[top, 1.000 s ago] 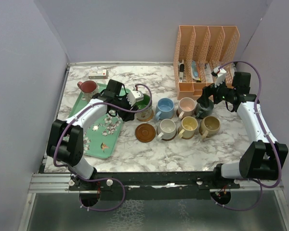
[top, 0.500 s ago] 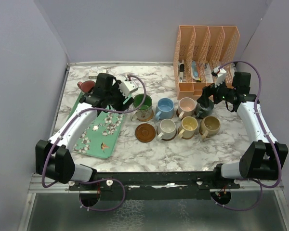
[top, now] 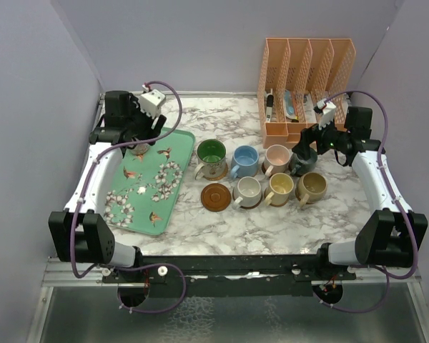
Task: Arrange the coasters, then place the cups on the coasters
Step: Pick up the cup from the tray.
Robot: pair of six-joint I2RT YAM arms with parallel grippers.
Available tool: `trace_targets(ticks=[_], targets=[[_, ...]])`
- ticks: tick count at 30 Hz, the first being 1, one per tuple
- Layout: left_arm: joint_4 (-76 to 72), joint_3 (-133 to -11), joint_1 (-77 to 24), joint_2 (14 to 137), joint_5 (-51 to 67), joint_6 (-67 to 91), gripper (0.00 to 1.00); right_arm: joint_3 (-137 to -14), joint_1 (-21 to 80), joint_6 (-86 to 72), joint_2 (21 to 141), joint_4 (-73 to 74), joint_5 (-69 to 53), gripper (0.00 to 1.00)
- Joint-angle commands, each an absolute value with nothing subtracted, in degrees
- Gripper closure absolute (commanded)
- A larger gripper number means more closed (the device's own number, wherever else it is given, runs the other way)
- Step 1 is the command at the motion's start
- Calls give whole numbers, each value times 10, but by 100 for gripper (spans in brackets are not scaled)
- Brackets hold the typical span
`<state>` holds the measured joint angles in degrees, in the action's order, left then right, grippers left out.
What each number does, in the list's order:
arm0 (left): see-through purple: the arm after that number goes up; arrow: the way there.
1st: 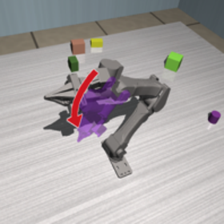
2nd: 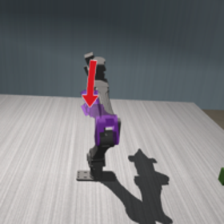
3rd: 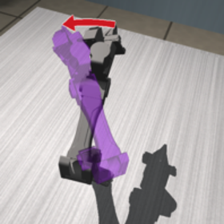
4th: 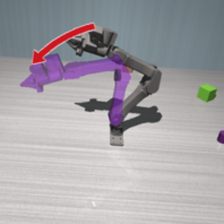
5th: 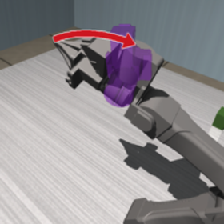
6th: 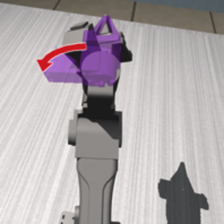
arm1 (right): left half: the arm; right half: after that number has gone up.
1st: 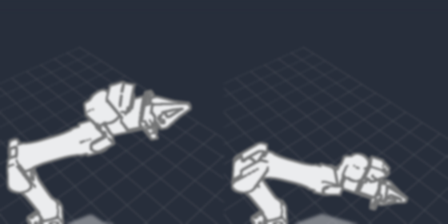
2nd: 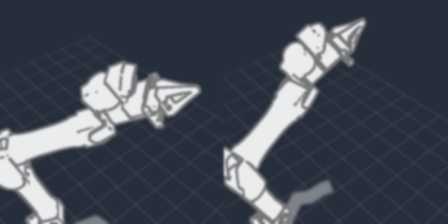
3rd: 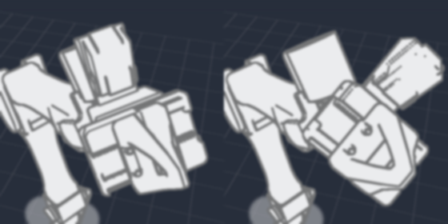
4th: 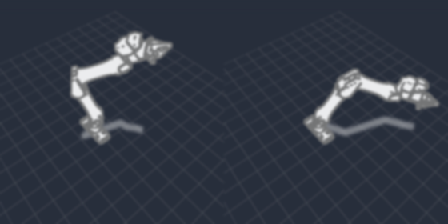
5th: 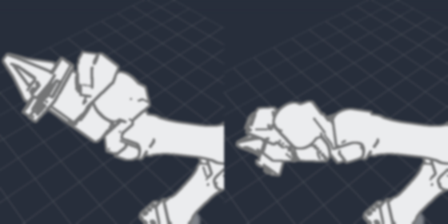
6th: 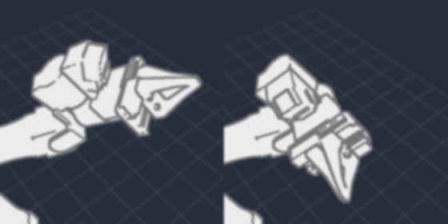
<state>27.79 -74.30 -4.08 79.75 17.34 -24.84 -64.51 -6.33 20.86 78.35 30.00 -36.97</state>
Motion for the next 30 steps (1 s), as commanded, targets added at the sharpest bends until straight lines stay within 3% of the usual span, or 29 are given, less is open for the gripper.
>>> trace_targets(ticks=[1,11,30], targets=[[245,-772,3,832,167,-219,27,-650,-62,214,780,311,-385,2],[215,-834,91,922,232,-216,28,-650,-62,214,782,312,-384,2],[309,-973,115,1080,258,-344,40,-650,-62,215,786,312,-383,2]])
